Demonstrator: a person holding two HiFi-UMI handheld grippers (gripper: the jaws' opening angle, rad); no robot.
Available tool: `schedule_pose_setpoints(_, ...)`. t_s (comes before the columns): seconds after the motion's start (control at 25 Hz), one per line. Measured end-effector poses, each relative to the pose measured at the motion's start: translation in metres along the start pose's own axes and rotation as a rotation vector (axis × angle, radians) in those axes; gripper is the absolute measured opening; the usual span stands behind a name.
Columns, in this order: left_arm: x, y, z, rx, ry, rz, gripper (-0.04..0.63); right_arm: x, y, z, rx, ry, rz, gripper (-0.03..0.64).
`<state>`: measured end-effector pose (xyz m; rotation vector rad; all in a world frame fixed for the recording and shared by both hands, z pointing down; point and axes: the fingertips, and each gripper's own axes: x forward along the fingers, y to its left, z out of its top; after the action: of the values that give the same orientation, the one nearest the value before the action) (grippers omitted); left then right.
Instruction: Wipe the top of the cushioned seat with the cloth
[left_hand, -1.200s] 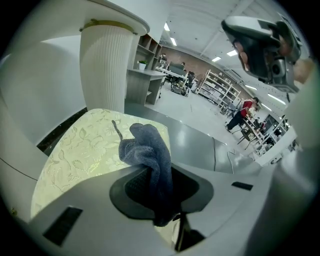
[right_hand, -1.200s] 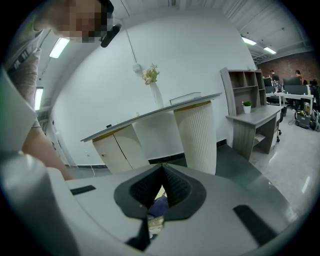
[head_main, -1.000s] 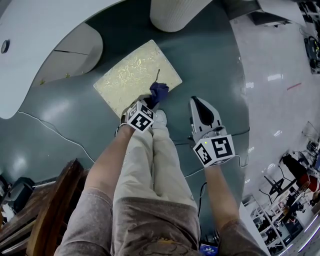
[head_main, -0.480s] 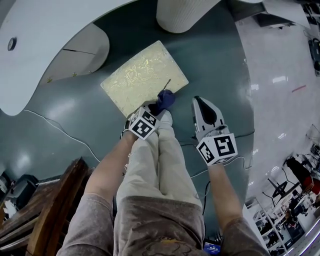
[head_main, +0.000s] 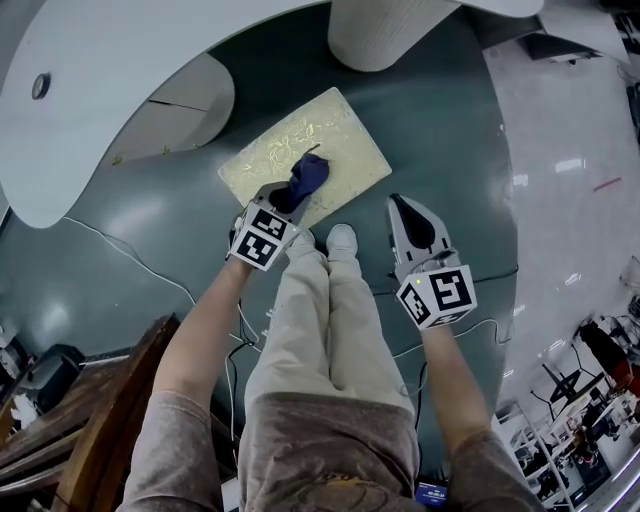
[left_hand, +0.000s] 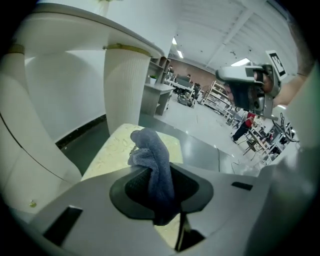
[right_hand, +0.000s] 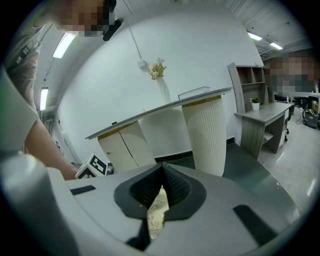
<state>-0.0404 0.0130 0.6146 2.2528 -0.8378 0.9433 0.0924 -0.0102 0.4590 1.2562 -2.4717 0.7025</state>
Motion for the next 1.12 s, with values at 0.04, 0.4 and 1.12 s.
schedule_pose_setpoints(0.04,-0.004,0.012,0.002,-0.001,-0.01,0.023,0.091,0.001,0.0,0.0,0.0,0.005,0.0,0.005)
schedule_pose_setpoints(0.4,-0.035,0.108,0.002,0.0,-0.027,0.216,0.091,0.014,0.009,0.002,-0.008,0.019,0.031,0.005)
schedule_pose_setpoints(1.12,-0.001,0.169,-0.032,-0.173,0.045,0.305,0.091,0.041,0.016,0.01,-0.036,0.066,0.075,0.005)
